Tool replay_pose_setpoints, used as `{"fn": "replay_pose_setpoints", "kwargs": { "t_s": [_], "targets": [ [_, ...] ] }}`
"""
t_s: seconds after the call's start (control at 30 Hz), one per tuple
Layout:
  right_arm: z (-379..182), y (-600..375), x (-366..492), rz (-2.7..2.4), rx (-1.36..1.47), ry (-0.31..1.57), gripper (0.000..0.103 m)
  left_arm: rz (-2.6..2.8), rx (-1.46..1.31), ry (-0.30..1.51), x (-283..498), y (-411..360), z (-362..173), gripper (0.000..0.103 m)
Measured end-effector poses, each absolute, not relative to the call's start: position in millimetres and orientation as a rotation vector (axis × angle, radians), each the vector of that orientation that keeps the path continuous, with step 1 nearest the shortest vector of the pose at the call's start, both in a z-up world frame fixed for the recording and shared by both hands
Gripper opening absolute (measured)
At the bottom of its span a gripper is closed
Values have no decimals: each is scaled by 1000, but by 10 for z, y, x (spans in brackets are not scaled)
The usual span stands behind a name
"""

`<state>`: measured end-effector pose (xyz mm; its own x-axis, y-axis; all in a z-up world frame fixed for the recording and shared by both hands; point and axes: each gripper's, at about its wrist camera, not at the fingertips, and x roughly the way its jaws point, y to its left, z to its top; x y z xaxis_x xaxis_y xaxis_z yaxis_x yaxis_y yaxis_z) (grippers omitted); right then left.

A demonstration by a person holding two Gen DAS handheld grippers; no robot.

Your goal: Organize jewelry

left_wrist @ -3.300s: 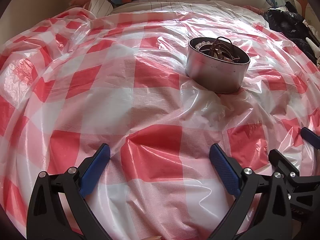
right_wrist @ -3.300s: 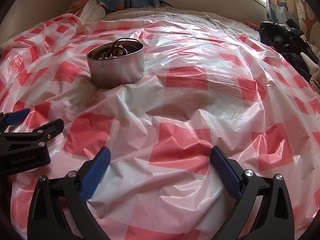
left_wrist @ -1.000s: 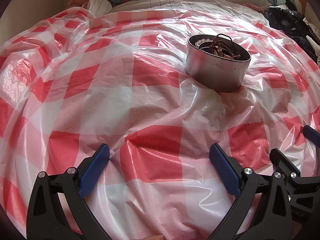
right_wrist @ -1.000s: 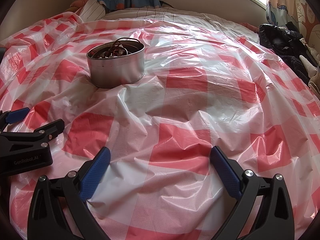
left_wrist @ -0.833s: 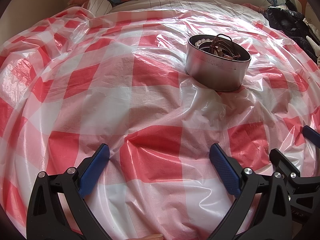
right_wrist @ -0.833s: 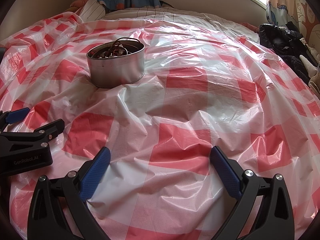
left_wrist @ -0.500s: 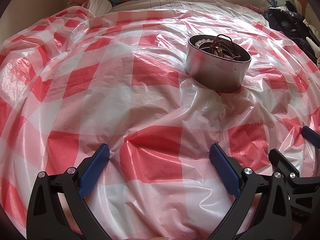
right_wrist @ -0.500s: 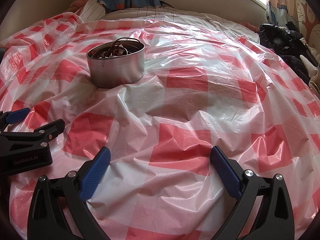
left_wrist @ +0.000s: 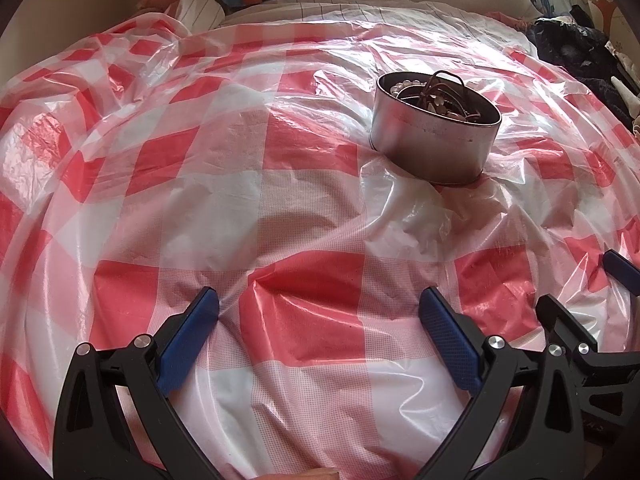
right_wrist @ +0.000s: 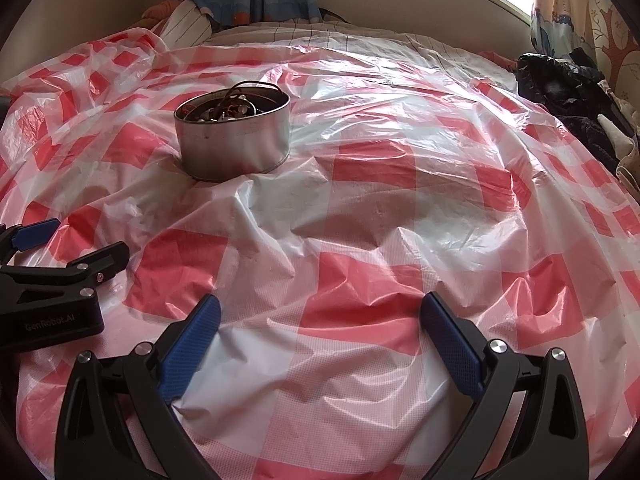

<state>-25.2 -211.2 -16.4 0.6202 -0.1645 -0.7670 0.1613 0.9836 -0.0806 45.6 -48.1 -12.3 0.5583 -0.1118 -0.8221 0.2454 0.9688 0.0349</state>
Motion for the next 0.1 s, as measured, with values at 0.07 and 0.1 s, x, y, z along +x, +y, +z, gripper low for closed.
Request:
{"fn": "replay_pose_setpoints", "kwargs": {
  "t_s": [0.07, 0.1],
  "targets": [
    [-161, -2109, -256, -191, -8, 882, 96, -212, 152, 954, 455, -478, -123, 96],
    [-161, -2108, -256, -190, -7, 882, 96, -212, 151, 952, 456, -477, -120, 96]
  ]
}}
